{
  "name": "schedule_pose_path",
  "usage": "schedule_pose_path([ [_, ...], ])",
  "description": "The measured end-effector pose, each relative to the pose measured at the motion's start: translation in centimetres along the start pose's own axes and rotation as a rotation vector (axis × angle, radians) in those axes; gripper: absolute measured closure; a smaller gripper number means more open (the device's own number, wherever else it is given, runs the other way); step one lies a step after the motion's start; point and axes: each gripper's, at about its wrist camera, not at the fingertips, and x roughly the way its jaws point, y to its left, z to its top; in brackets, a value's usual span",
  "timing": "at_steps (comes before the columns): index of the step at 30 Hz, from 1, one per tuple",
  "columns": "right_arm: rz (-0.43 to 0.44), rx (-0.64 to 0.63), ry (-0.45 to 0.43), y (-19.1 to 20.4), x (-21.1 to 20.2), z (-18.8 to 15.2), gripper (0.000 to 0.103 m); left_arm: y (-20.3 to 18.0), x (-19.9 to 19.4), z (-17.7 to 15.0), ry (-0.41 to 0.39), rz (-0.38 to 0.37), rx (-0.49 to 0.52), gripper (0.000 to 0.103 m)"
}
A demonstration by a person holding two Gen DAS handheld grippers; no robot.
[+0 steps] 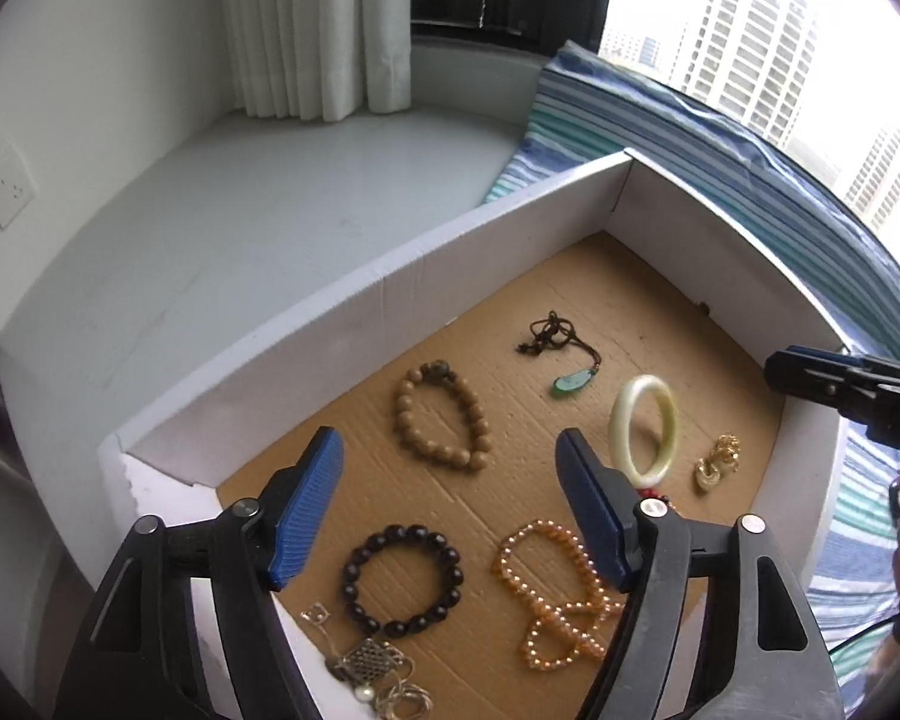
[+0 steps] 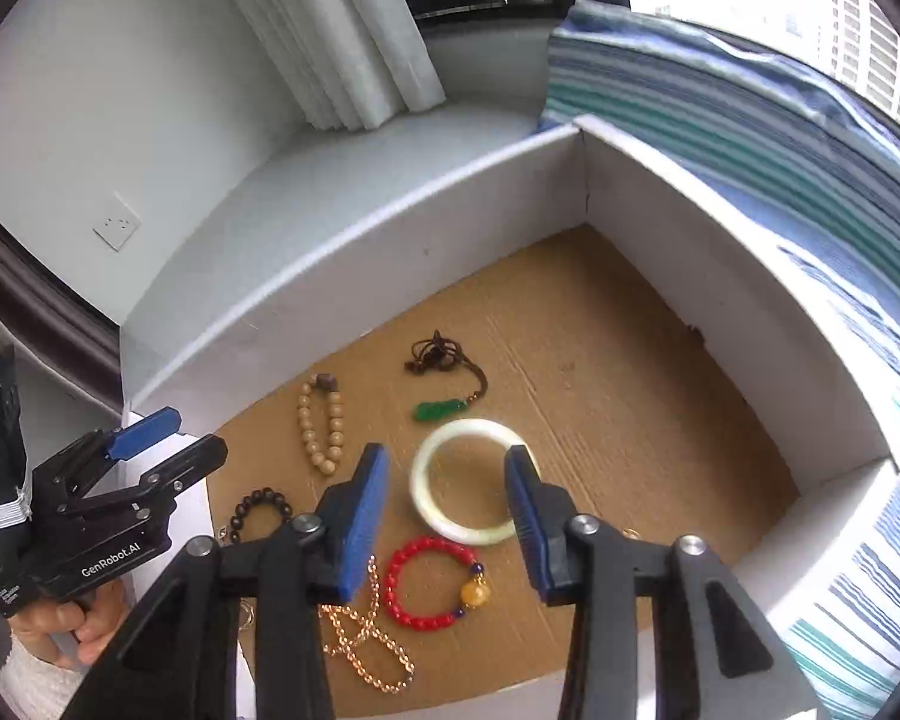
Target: Organize jewelry
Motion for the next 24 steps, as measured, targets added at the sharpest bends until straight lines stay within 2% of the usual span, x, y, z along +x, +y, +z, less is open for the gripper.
schedule_pose_path([
  [4, -0.062, -0.053, -0.100, -0.2, -5.9, -3.4, 0.053, -2.9, -3.8, -2.1, -0.067, -0.009, 0.037, 0.019],
  [8, -0.119, -0.066, -0.137, -1.5, -10.3, -8.1, 0.049, -6.5, -6.3, -3.9, -0.092, -0.041, 0.081, 0.017],
  [13, -0.226, -0.069, -0.154, -3.9, -13.7, -12.9, 0.048, -10.7, -9.1, -5.5, -0.132, -0.061, 0.148, 0.017],
  [15, -0.273, -0.083, -0.158, -4.5, -14.8, -15.0, 0.047, -12.2, -10.0, -5.9, -0.149, -0.065, 0.174, 0.013],
  [17, -0.308, -0.093, -0.154, -5.0, -15.6, -16.8, 0.039, -13.7, -10.6, -6.4, -0.165, -0.063, 0.196, 0.012],
  [18, -0.324, -0.090, -0.156, -5.3, -15.9, -17.7, 0.038, -14.4, -10.7, -6.7, -0.168, -0.063, 0.207, 0.012],
  [24, -0.368, 0.001, -0.184, -7.6, -17.8, -23.4, 0.038, -17.6, -10.1, -9.3, -0.116, -0.121, 0.238, 0.012],
])
